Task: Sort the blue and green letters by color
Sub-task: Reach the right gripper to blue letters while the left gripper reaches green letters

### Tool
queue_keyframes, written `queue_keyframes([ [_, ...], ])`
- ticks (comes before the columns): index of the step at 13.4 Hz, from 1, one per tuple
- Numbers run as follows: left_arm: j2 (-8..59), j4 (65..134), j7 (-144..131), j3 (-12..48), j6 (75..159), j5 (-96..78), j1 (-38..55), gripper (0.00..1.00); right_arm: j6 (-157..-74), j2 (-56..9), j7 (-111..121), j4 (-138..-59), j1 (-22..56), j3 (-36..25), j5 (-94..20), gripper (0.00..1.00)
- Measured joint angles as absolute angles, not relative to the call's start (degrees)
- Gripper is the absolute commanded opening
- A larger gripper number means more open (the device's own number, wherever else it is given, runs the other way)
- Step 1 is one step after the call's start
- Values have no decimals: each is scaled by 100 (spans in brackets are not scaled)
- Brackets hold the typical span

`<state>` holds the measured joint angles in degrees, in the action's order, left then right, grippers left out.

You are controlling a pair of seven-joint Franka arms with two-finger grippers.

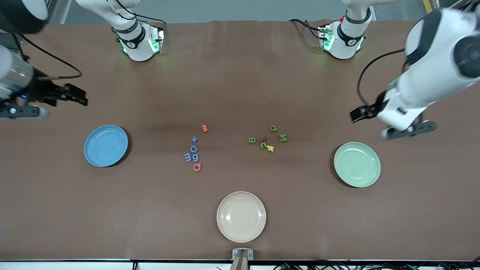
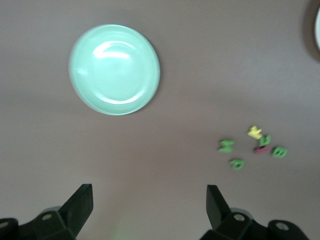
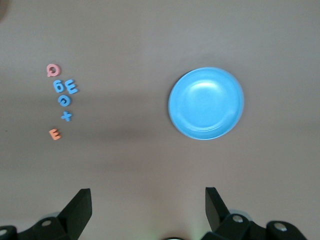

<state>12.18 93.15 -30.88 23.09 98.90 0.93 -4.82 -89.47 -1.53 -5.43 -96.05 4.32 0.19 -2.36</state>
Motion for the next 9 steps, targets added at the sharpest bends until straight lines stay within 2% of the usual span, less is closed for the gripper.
queue_keyframes([
  [5, 2425, 9313, -5127, 2335, 11023, 637, 445, 100, -10395, -199, -1989, -10846, 1345, 39, -330, 100],
  [9, 3262, 9306, -6675, 2335, 11948, 1047, 1063, 94, -11350, -307, -3682, -11586, 2282, 49, -330, 100],
])
